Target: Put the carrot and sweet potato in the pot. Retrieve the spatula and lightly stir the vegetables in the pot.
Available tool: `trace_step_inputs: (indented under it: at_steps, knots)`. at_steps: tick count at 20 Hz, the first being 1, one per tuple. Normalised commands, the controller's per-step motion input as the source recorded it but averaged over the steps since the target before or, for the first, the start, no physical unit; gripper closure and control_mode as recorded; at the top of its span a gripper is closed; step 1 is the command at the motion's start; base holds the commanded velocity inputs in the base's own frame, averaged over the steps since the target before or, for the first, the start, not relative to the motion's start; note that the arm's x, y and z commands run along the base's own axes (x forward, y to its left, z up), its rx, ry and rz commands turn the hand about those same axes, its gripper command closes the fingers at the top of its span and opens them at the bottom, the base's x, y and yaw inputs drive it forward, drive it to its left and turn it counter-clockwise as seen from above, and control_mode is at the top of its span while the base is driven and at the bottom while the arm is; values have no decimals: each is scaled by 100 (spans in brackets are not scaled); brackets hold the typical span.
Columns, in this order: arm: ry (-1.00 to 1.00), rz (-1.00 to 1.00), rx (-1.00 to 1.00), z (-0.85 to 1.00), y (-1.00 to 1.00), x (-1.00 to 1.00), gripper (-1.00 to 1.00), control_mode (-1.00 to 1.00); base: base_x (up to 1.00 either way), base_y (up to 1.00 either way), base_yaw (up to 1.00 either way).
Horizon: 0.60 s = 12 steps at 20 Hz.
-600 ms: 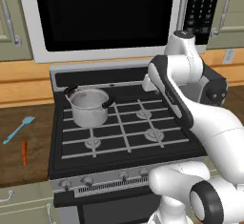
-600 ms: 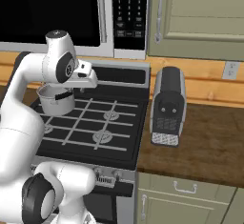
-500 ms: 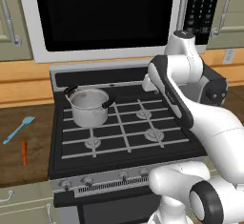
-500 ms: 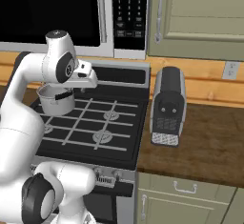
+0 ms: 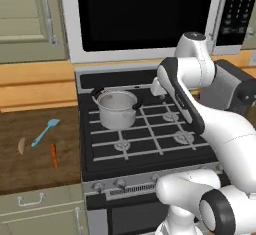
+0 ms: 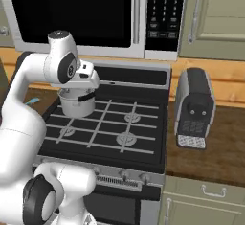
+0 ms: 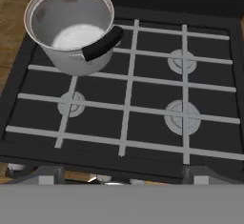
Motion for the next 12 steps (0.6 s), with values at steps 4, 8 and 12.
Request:
trace_step_inputs:
  at_steps: [4,8,12]
  knots:
    - [0,0,0,0,0,0,-100,100,0,99,0]
    - [0,0,0,0,0,0,-100,100,0,82,0]
    - [0,0,0,0,0,0,-100,100,2,45,0]
